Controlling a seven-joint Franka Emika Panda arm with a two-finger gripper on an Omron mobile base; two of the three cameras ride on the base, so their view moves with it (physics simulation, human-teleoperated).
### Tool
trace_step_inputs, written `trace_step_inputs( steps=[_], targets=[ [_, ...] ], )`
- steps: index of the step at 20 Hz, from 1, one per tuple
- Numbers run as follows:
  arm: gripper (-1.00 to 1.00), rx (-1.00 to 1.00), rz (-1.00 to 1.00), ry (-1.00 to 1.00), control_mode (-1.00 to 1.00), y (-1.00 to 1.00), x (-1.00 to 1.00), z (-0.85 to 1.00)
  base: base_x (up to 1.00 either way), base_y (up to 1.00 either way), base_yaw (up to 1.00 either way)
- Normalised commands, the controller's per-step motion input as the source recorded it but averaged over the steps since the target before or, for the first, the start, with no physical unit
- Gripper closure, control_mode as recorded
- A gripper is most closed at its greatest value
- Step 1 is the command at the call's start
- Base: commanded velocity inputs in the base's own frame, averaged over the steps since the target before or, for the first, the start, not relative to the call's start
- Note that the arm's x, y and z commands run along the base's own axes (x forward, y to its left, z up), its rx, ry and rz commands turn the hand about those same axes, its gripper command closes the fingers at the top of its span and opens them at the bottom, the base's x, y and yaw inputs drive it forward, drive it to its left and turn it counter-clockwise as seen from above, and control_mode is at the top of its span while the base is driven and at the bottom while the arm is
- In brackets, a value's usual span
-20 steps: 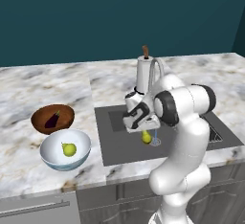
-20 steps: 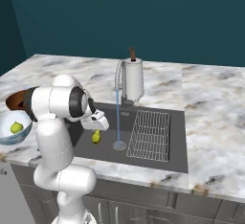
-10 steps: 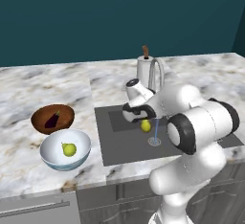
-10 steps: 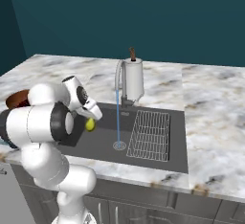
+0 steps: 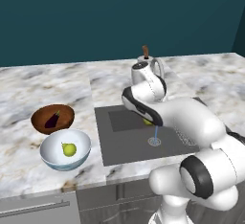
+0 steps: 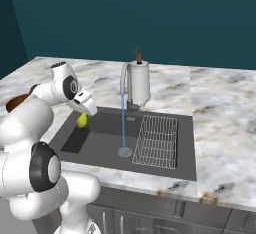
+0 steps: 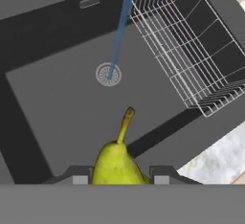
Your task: Pick the pears from the sink and place them in one bowl. Place the eggplant in the other bowl. Then turn off the sink faucet.
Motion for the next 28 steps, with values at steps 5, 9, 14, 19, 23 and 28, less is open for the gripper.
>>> trace_step_inputs(
  steps=[5,9,14,19,23,28],
  targets=[
    [1.00,0.00,0.08,-0.01,-1.00,0.79,-0.37,0.39,0.00,0.00,0.00],
    [1.00,0.00,0.15,-0.07,-1.00,0.86,-0.22,0.12,0.00,0.00,0.00],
    [1.00,0.06,0.19,-0.03,-1.00,0.78,-0.23,0.01,0.00,0.00,0.00],
    [1.00,0.08,0.20,-0.06,-1.00,0.65,-0.07,-0.04,0.00,0.00,0.00],
    [1.00,0.09,0.20,-0.06,-1.00,0.60,0.00,-0.11,0.00,0.00,0.00],
    [1.00,0.06,0.18,-0.03,-1.00,0.63,0.00,-0.11,0.00,0.00,0.00]
  ],
)
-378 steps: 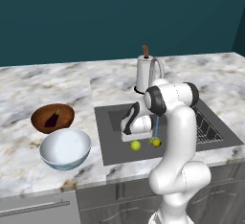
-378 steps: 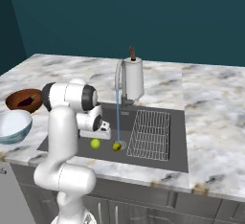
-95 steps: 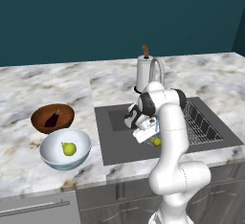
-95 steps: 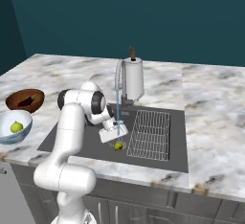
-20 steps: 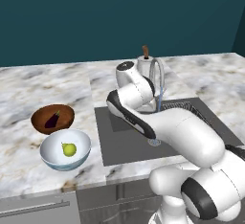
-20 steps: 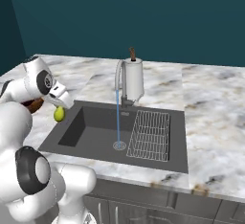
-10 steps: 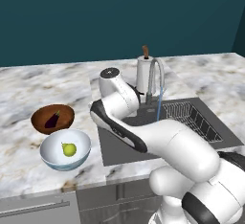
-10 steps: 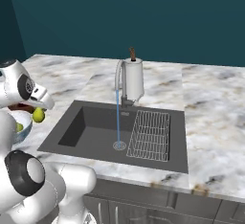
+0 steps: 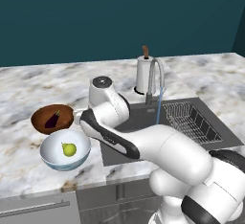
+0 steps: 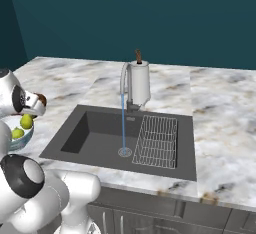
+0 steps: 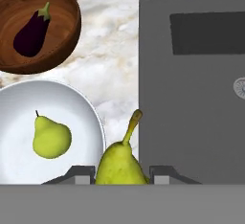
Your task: Pick the pears from the sink and place them in one bowl. Place the eggplant in the other bowl. Then turn off the sink faucet.
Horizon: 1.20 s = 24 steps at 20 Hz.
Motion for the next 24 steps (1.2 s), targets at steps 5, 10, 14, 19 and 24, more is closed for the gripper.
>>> trace_step_inputs(
  steps=[5,10,14,19,24],
  targets=[
    [1.00,0.02,0.14,-0.01,-1.00,0.64,0.00,-0.05,0.00,0.00,0.00],
    [1.00,0.00,0.05,-0.06,-1.00,0.35,0.10,-0.19,0.00,0.00,0.00],
    [1.00,0.00,0.00,-0.04,-1.00,0.28,0.03,-0.38,0.00,0.00,0.00],
    [1.00,0.00,0.00,-0.01,-1.00,0.25,0.00,-0.40,0.00,0.00,0.00],
    [1.00,0.00,0.01,0.00,-1.00,0.04,0.00,-0.41,0.00,0.00,0.00]
  ],
)
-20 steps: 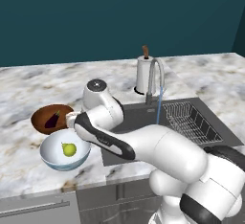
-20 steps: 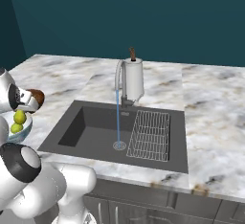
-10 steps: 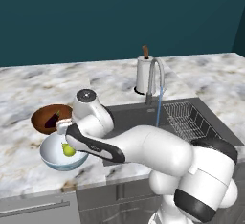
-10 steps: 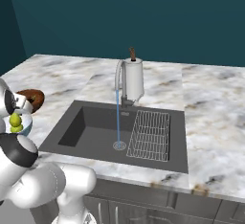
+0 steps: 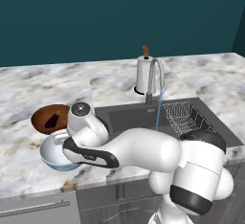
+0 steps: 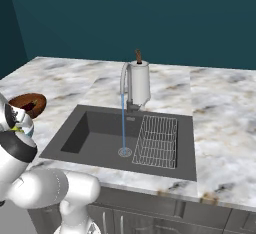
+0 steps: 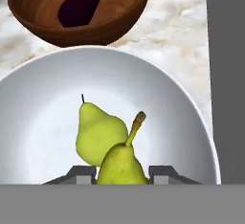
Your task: Pick the pears from the sink and place them in one bowl. Place the eggplant in the other bowl. Then turn off the sink faucet.
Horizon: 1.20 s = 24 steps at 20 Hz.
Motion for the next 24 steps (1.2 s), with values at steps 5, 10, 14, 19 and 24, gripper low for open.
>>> trace_step_inputs(
  steps=[5,10,14,19,24],
  targets=[
    [-1.00,0.00,0.03,0.00,-1.00,0.03,0.00,-0.24,0.00,0.00,0.00],
    [-1.00,0.02,0.06,-0.03,-1.00,0.00,0.00,-0.03,0.00,0.00,0.00],
    [-1.00,0.10,0.10,-0.10,-1.00,-0.17,0.00,0.29,0.00,0.00,0.00],
    [-1.00,0.11,0.06,-0.13,-1.00,-0.52,-0.12,0.55,0.00,0.00,0.00],
    [-1.00,0.09,-0.08,-0.10,-1.00,-0.73,-0.53,0.66,0.00,0.00,0.00]
  ],
)
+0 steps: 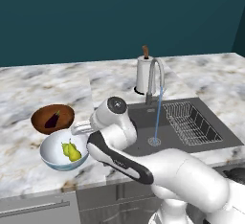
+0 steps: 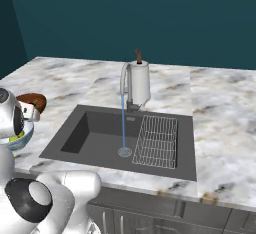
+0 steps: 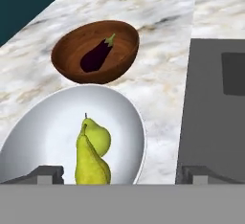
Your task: Pick the pears from the sink and place them in one bowl. Place the eggplant in the other bowl. Then turn off the sink faucet.
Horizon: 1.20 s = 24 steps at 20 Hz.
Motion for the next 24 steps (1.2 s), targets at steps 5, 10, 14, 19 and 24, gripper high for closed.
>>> trace_step_inputs(
  steps=[5,10,14,19,24],
  targets=[
    [-1.00,0.06,-0.12,-0.03,-1.00,-0.57,-0.68,0.67,0.00,0.00,0.00],
    [-1.00,0.04,-0.14,0.00,-1.00,-0.50,-0.66,0.78,0.00,0.00,0.00],
    [-1.00,0.06,-0.13,0.03,-1.00,-0.79,-0.51,0.54,0.00,0.00,0.00],
    [-1.00,0.16,-0.10,0.00,-1.00,-1.00,-0.45,0.08,0.00,0.00,0.00],
    [-1.00,0.12,-0.13,0.00,-1.00,-1.00,-0.06,0.00,0.00,0.00,0.00]
  ],
)
